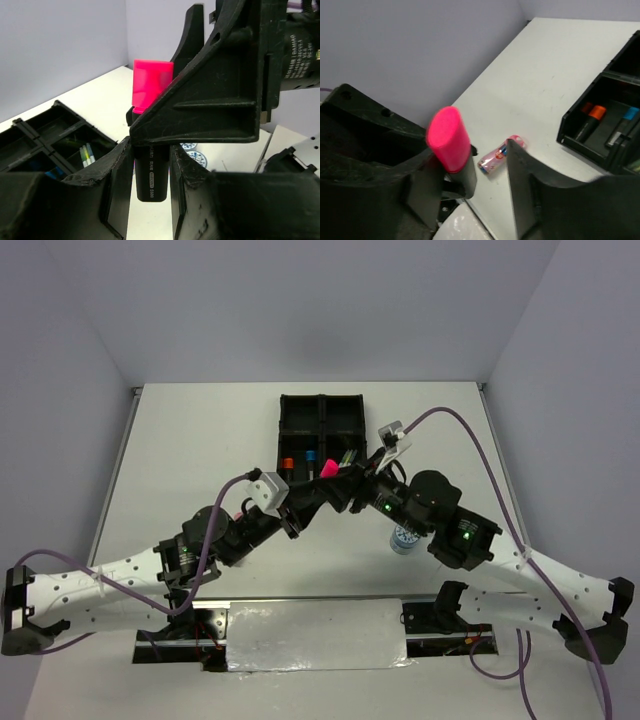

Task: Sort the stationery into containers
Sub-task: Close the pen cap on the pen.

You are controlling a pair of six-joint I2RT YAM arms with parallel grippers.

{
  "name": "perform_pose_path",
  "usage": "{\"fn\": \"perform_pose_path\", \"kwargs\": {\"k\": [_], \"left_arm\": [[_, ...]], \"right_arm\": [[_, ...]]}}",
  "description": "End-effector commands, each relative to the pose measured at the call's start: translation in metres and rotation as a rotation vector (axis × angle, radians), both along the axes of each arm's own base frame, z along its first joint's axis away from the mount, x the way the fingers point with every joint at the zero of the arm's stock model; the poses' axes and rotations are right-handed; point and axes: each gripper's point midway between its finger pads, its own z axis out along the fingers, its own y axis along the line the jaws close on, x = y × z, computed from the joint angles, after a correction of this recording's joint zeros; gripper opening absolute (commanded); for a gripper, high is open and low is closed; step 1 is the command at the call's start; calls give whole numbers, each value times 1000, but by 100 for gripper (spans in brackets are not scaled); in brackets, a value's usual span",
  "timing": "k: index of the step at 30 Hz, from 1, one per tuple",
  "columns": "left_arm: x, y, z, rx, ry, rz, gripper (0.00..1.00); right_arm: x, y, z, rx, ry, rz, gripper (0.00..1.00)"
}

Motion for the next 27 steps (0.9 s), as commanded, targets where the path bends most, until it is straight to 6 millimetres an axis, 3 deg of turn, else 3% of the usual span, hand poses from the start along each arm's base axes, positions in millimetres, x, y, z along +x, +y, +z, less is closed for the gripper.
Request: {"fn": "perform_pose_path", "kwargs": {"k": [1,3,4,8,9,10,13,16,17,19,20,21,22,23,26,27], "left_arm": [[2,6,35,-66,-54,32,0],[3,7,35,-60,-55,38,0],[4,7,35,-58,-53,42,0],[9,7,33,-50,-42,68,0],[9,7,34,-54,-37,75,0],[12,9,33,-54,-30,90,0],[15,11,36,-70,-11,115,0],[14,12,39,-85,12,112,23],[13,12,40,-87,17,106,45],[9,10,37,-73,33,81,72],[7,9,41,-76,42,67,92],[5,8,40,-62,49,54,99],[2,7,30,-8,68,37,99],[-7,3,36,-1,66,-20,99],[-32,-3,29,78,59,-170,99],[-44,-2,31,84,41,-227,99]], "right_arm": [[2,-1,24,43,-18,-26,53],[2,3,23,46,-21,-18,43],[2,4,23,49,-20,-15,21],[0,12,23,51,-20,8,15],[0,12,22,51,-18,11,11],[0,13,21,49,-14,12,0],[0,13,20,48,-12,13,0],[-5,14,26,70,-54,42,0],[-7,14,27,62,-75,55,0],[-10,14,32,55,-111,84,0],[-12,14,34,48,-126,103,0],[-12,14,34,29,-143,123,0],[-12,12,40,23,-164,138,0],[-15,12,41,2,-201,182,0],[-43,12,48,-37,-337,437,0],[-64,12,49,-39,-368,569,0]]}}
